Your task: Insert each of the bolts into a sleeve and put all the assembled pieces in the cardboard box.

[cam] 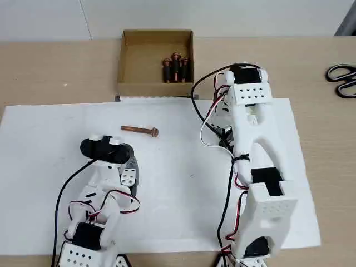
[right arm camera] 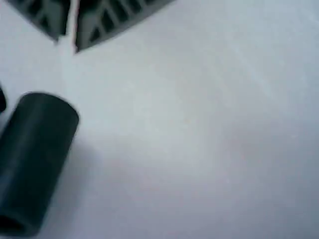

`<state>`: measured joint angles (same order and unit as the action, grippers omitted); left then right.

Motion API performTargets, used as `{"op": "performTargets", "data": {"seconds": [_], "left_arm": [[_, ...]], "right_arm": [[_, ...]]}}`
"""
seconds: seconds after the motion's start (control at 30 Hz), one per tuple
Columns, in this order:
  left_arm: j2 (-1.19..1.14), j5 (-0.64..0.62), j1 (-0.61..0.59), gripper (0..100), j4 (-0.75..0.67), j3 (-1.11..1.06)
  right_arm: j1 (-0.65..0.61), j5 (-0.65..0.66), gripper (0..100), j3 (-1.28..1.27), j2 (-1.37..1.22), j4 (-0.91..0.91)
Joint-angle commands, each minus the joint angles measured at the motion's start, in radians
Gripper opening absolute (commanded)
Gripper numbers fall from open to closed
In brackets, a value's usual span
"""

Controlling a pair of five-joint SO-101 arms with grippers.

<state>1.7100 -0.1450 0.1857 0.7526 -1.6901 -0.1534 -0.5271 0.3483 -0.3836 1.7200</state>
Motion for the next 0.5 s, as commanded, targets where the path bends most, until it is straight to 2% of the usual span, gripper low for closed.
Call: {"op": "performTargets", "data": {"seconds": [0.0,0.2,0.47], "left_arm": [[0.008,0.0,-0.008,1,0.006,0.007],[0.008,0.0,-0.008,1,0.006,0.007],[0.008,0.0,-0.008,1,0.006,0.007]], "right_arm": [[0.008,-0.003,3.4,0.008,0.004,-0.019],[0.004,-0.003,20.2,0.008,0.002,-0.027],[0.004,-0.002,17.5,0.008,-0.001,-0.094]]}}
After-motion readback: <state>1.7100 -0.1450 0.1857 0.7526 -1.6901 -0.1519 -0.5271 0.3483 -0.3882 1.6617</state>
